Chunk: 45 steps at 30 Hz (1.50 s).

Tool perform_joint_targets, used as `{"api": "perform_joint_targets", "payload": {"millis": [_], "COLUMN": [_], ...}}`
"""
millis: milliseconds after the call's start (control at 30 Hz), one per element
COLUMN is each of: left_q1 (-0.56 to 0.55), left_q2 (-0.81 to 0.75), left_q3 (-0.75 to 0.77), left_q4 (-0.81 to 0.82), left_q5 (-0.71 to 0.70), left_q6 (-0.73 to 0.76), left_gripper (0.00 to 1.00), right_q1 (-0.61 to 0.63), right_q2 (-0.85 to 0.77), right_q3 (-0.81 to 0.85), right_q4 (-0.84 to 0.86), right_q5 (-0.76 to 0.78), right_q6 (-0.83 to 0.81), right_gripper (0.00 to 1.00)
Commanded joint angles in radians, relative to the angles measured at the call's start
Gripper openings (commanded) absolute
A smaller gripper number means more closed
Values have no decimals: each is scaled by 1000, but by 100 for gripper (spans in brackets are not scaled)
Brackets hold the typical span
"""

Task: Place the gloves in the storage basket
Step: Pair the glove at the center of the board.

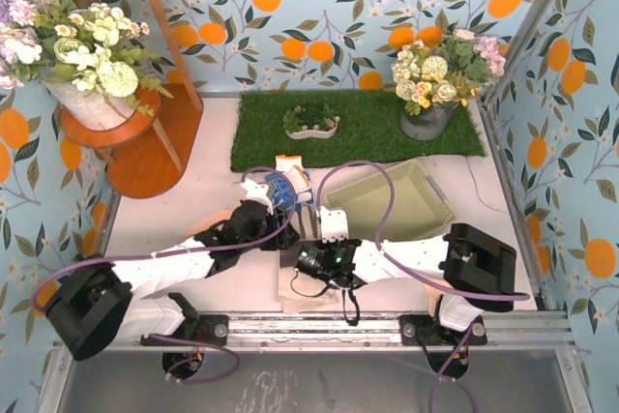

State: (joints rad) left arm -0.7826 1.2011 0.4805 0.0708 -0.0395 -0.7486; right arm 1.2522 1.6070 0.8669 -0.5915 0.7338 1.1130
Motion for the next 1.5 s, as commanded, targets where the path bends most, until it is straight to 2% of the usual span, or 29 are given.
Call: {"api": "perform_joint_targets", "payload": {"millis": [0, 500, 667, 800, 1067, 1167, 1333, 1400, 1467], "left_q1": [-20, -70, -75, -73, -70, -67, -63, -63, -63], "left_q2": [64, 256, 281, 182, -214, -334, -384, -379, -363], "left_q3": [-34, -45, -81, -139, -214, -227, -211, -176, -131], "left_q4": [242, 440, 436, 344, -38, -119, -177, -184, -198], "left_q5": [40, 91, 59, -7, -148, -164, -165, -160, -150], "left_q6": [-69, -93, -129, -154, -210, -215, -194, -168, -133], "left_gripper": [54, 42, 42, 41, 40, 40, 41, 44, 48], "right_q1": [24, 47, 47, 56, 110, 109, 98, 90, 89], "right_q2": [23, 69, 62, 65, 204, 223, 196, 171, 140], "right_q3": [23, 23, -3, -18, 95, 108, 81, 62, 58], "right_q4": [-78, -103, -21, 100, 248, 286, 290, 287, 252], "right_q5": [69, 51, -1, -73, -172, -201, -207, -208, -191], "right_q6": [66, 133, 77, 12, -87, -91, -89, -87, -76], "right_gripper": [0, 0, 0, 0, 0, 0, 0, 5, 14]}}
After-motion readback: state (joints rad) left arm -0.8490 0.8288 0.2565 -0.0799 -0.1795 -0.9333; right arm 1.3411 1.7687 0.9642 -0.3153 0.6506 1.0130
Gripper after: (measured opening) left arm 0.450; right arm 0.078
